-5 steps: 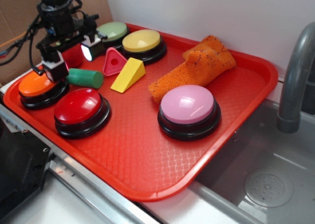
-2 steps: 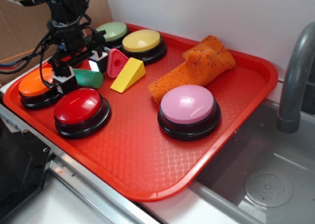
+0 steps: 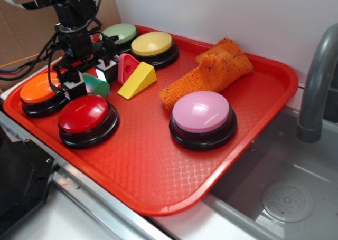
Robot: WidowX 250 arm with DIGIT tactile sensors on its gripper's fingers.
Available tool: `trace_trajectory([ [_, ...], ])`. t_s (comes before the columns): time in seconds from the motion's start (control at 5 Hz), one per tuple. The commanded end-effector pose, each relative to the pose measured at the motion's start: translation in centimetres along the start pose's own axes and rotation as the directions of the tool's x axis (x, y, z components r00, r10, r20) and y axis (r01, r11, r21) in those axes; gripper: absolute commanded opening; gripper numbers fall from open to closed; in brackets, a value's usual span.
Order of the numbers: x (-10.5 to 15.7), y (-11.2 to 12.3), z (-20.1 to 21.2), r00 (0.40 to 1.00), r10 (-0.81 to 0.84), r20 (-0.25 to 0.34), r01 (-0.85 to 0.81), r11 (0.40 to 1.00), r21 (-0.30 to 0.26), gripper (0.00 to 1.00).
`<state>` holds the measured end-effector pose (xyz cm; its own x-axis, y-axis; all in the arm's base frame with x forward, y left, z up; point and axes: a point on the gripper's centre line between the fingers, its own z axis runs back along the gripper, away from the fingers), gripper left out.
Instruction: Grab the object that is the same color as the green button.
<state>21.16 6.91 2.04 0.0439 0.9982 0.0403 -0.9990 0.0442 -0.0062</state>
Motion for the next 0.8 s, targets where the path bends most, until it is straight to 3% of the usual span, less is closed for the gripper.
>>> trace_trajectory([
  [0.0,0.0,0.0,5.2,0.926,-0.373,0.061,0.378,0.919,-0.115,0.00],
  [0.2,-0.6,0.4,9.2,0.806,-0.589,0.056,0.590,0.795,-0.143,0.00],
  [0.4,-1.7,1.3,11.8,0.646,-0.760,0.070,0.756,0.625,-0.192,0.00],
  [0.6,-3.6,2.1,13.5,0.434,-0.900,0.027,0.892,0.426,-0.150,0.00],
])
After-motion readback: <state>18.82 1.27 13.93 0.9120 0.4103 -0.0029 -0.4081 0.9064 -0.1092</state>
